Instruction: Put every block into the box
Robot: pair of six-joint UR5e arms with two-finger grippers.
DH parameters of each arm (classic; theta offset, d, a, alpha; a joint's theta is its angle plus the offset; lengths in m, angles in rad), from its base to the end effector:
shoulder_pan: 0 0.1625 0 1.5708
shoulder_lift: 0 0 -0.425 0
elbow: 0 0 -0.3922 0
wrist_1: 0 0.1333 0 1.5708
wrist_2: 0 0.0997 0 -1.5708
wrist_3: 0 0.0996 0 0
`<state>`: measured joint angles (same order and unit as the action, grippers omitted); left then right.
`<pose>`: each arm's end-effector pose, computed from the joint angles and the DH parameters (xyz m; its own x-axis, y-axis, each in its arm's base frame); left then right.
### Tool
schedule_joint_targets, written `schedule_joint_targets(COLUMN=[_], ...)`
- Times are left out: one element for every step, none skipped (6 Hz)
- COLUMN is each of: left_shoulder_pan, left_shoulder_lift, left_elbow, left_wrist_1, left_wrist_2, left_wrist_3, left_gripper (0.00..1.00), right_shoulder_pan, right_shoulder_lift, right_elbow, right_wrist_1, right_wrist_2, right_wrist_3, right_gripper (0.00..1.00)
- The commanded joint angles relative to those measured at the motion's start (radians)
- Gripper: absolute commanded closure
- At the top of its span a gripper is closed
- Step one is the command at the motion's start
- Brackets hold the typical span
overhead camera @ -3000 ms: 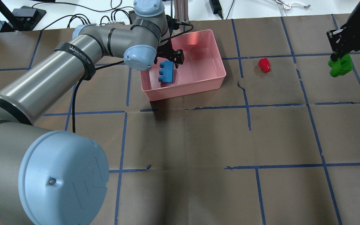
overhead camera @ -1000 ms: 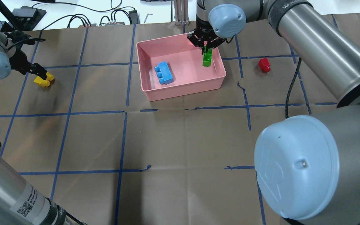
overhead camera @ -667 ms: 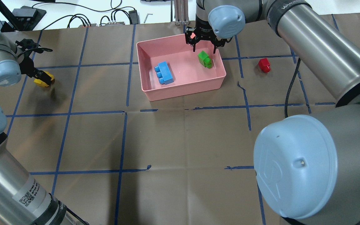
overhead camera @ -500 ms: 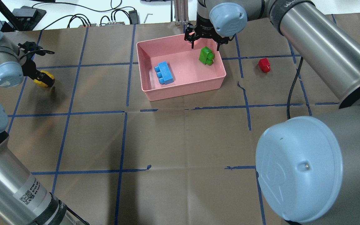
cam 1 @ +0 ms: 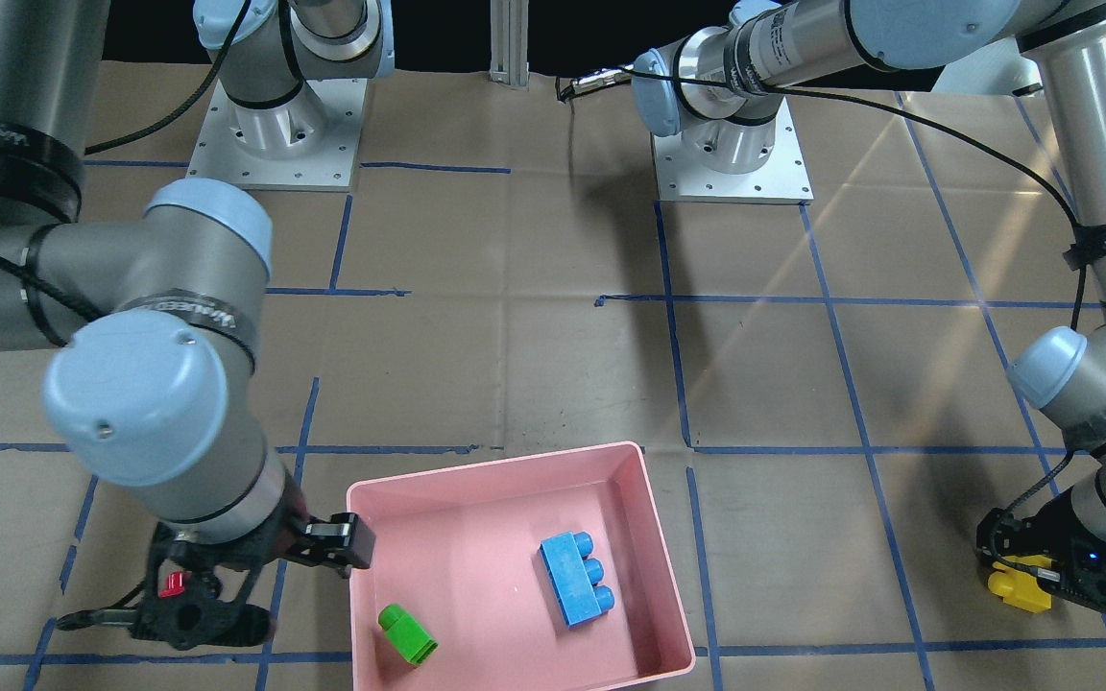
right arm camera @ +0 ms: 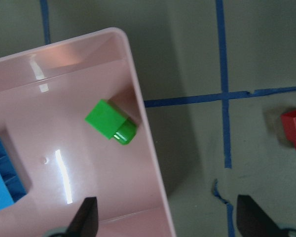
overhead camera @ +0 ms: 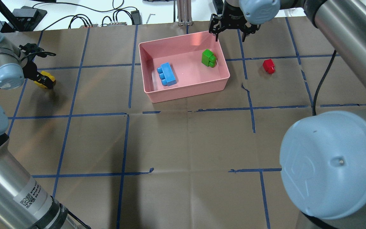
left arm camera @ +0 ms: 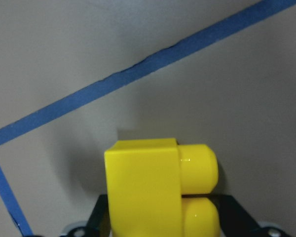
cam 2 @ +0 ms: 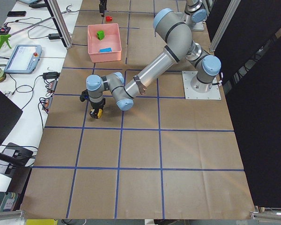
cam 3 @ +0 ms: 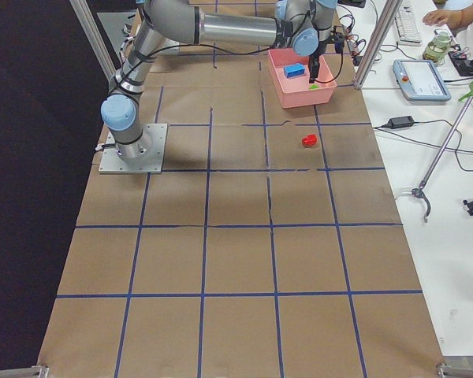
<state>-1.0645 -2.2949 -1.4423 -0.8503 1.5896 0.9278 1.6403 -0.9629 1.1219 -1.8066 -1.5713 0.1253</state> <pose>0.2330 -0.6913 0.1744 -0.9087 0.4025 -0.1109 0.4104 0.9100 -0.0598 0.1841 -0.7260 0.3576 -0.9984 0.0554 -0.0091 0.0560 0.9955 -0.0762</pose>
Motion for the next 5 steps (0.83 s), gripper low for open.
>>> schedule_joint_targets(left_shoulder_pan=[-0.017, -0.076, -0.162, -0.213, -0.274], left_shoulder_lift=[0.072, 0.127, 0.173, 0.202, 0.218], left_elbow=[-0.001, -0.001, -0.001, -0.001, 0.002], left_wrist_1=[-0.085, -0.158, -0.188, -0.217, -0.225], left_wrist_2=[0.000, 0.001, 0.006, 0.006, 0.012], left_wrist_3=[-0.030, -0.090, -0.178, -0.243, -0.298], left_gripper=[0.98, 0.98, 0.98, 0.98, 0.98], right_shoulder_pan=[-0.095, -0.149, -0.172, -0.175, -0.198], right_shoulder_lift=[0.016, 0.038, 0.070, 0.114, 0.143], right_elbow=[0.009, 0.033, 0.058, 0.090, 0.131], right_wrist_1=[-0.011, -0.017, -0.061, -0.148, -0.214], right_wrist_2=[-0.010, -0.004, -0.006, -0.009, -0.006], right_wrist_3=[-0.195, -0.284, -0.339, -0.413, -0.443], right_gripper=[0.01, 0.01, 0.01, 0.01, 0.01])
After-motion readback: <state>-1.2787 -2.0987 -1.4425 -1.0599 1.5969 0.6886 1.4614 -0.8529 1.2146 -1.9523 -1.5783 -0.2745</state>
